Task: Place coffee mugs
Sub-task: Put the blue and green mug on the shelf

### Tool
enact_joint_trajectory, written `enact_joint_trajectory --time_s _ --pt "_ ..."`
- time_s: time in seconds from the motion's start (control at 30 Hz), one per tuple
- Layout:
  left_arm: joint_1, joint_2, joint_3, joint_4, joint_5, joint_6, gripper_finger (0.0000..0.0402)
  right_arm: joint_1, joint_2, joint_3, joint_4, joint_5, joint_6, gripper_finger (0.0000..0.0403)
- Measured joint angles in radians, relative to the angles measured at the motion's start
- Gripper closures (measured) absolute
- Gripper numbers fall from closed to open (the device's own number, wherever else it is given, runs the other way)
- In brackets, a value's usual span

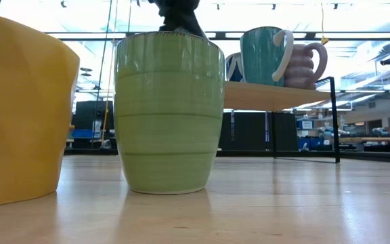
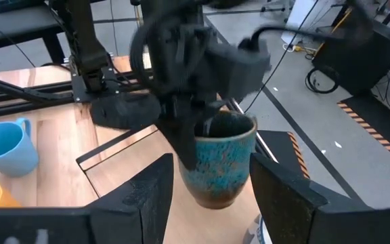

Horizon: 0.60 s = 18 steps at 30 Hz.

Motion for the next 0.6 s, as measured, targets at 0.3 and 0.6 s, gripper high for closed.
enact_joint_trajectory --time_s 0.3,0.6 --pt "-0.004 0.029 0.000 -0.029 -0.014 0.058 0.0357 0.001 0.000 0.000 0.000 0.004 0.009 0.0202" --pt "0.002 0.046 0.000 -0.080 -0.037 0.103 0.0355 0.001 0.000 0.000 0.000 0.004 0.009 0.0202"
